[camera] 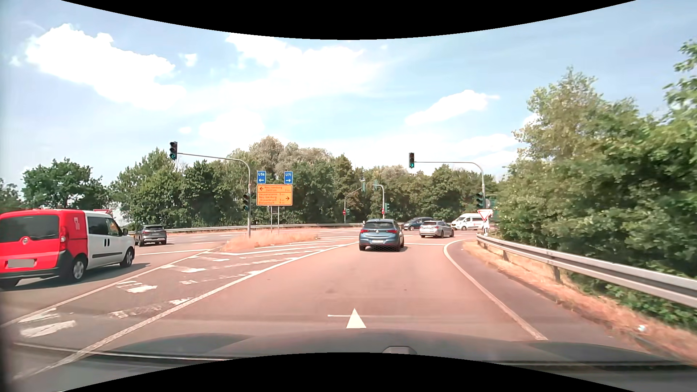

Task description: Follow the waypoints while adhering to traffic rules and regulations

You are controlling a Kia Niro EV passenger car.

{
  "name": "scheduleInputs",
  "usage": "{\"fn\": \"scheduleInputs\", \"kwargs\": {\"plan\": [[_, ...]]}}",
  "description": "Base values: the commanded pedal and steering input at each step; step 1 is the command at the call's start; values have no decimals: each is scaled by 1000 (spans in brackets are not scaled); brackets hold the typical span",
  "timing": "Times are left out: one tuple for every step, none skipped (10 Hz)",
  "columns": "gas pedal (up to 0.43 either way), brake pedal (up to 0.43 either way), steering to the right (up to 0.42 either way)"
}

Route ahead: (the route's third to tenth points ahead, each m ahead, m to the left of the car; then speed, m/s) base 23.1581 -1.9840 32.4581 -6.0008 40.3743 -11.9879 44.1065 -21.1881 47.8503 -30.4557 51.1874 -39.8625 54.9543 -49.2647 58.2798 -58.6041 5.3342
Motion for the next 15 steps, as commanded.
{"fn": "scheduleInputs", "kwargs": {"plan": [[339,0,0],[331,0,0],[319,0,4],[299,0,9],[299,0,15],[287,0,25],[287,0,31],[280,0,35],[280,0,36],[280,0,38],[260,0,42],[240,0,48],[228,0,52],[209,0,60],[197,0,69]]}}
